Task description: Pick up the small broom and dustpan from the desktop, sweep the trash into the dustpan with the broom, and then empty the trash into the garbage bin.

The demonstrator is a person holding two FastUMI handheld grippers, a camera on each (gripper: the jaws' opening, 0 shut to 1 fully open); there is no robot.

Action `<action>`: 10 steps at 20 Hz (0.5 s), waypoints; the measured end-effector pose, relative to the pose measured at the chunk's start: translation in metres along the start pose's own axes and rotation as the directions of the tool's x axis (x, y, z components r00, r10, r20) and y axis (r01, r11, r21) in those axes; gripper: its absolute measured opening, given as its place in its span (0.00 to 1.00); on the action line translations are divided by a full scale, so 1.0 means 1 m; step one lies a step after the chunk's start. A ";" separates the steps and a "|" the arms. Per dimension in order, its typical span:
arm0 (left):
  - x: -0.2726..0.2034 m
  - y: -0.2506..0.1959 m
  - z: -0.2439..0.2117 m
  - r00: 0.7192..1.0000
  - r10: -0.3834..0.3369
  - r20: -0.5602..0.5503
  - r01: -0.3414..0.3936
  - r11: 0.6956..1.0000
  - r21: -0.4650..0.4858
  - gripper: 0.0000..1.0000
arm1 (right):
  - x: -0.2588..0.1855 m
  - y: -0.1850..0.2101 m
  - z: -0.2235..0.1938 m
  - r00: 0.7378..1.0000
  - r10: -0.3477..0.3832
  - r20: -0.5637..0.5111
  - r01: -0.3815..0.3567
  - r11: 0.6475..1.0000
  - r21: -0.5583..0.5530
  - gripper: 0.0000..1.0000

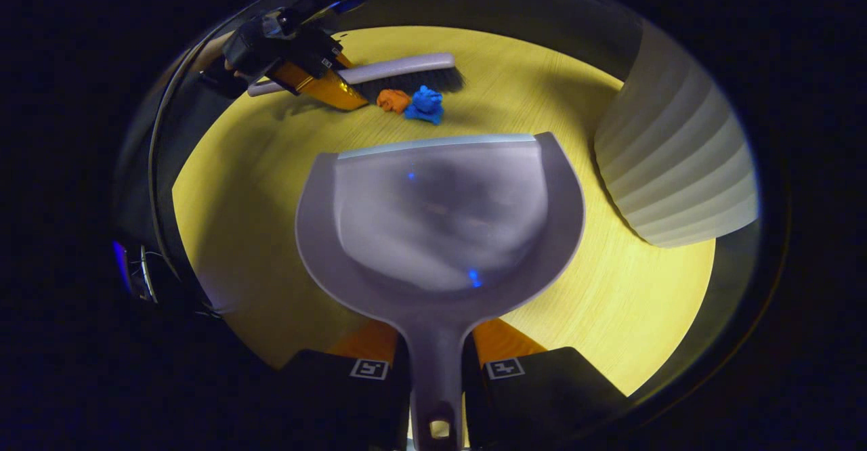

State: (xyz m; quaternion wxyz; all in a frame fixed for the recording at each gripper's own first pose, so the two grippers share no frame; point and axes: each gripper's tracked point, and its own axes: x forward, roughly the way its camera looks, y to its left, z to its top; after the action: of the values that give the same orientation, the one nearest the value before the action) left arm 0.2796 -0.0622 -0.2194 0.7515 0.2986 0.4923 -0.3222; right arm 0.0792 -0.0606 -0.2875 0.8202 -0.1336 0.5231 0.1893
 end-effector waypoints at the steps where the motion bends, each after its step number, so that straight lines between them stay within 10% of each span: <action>1: -0.001 -0.012 0.002 0.999 -0.037 -0.011 0.037 0.999 0.019 0.28 | 0.001 -0.001 0.000 1.000 -0.005 0.005 0.005 1.000 -0.017 0.37; 10: -0.003 -0.099 0.006 0.976 -0.210 0.049 0.215 0.966 -0.143 0.28 | 0.002 -0.005 0.004 0.997 -0.062 0.042 0.065 0.996 -0.065 0.37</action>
State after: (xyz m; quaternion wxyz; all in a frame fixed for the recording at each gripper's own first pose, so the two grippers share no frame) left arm 0.2048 -0.1273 -0.2279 0.7407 0.1823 0.5312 -0.3687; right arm 0.0855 -0.0627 -0.2880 0.8311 -0.1733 0.4957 0.1830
